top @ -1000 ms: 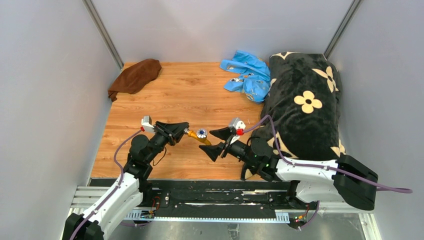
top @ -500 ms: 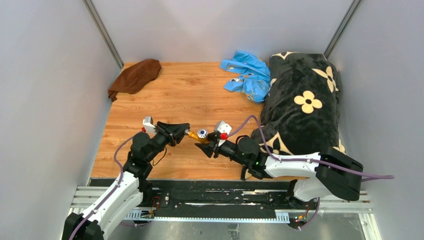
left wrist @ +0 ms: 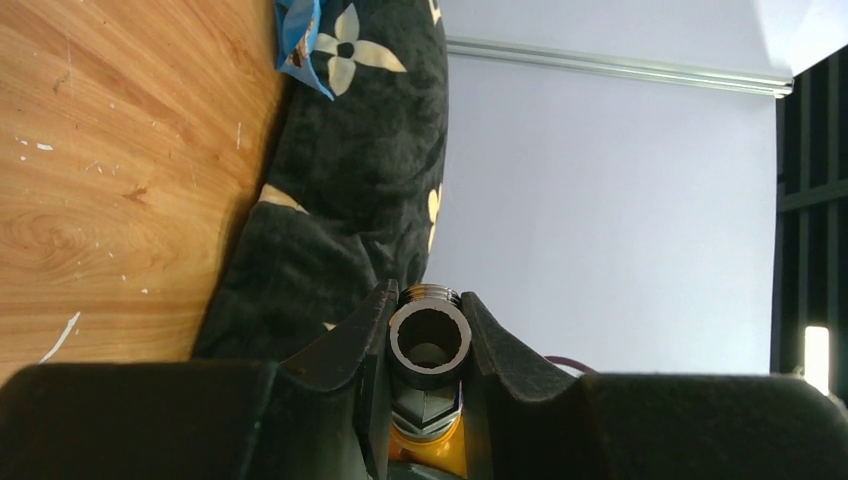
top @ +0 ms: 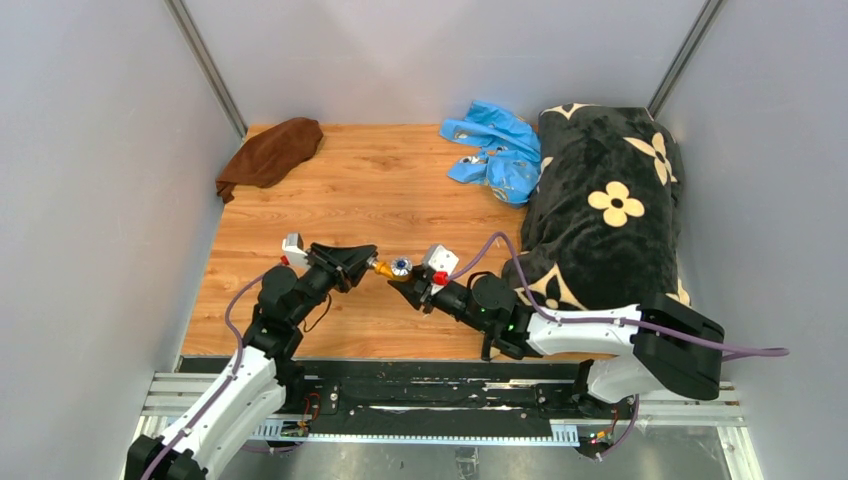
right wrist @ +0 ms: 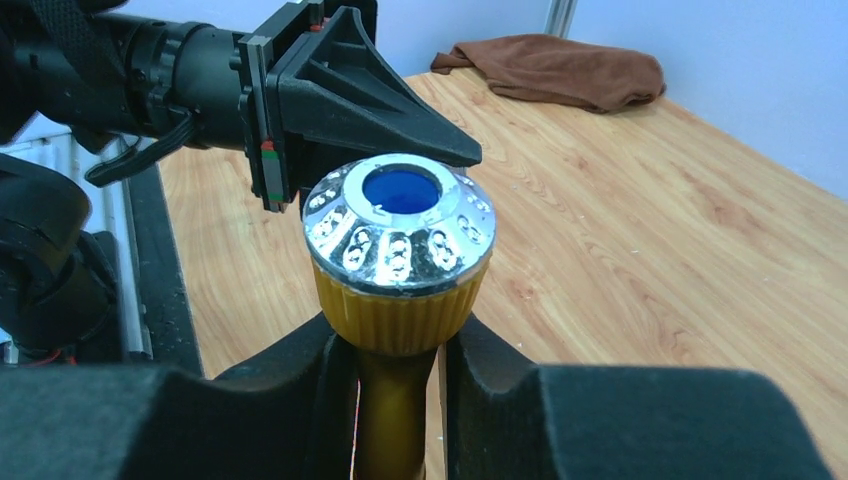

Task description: Install the water faucets

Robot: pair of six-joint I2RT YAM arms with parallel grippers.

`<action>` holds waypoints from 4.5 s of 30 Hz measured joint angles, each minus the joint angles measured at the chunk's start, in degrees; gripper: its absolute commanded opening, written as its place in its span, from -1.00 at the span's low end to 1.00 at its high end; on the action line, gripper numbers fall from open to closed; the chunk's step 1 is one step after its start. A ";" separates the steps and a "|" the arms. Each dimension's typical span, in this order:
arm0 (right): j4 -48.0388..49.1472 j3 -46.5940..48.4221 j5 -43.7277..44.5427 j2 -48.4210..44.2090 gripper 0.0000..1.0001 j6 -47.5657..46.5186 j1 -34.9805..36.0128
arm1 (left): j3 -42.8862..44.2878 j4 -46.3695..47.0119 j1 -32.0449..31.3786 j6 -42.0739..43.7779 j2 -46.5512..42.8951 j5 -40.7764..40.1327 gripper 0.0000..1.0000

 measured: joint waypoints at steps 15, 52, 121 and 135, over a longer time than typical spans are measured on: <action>16.20 0.11 18.10 14.05 -0.99 -42.42 14.27 | 1.42 -14.58 0.17 1.29 -3.21 -0.44 -1.00; 32.35 -5.01 11.15 13.27 -0.77 18.62 5.86 | 1.68 -4.00 0.09 5.62 -5.07 -1.42 -0.99; -13.57 3.26 23.45 1.16 0.43 -87.17 16.85 | 44.13 -61.40 0.11 28.39 23.71 -0.92 -1.00; -4.46 5.64 24.35 9.22 -0.31 -87.41 16.33 | 44.00 -62.23 0.11 28.35 23.45 -0.85 -0.99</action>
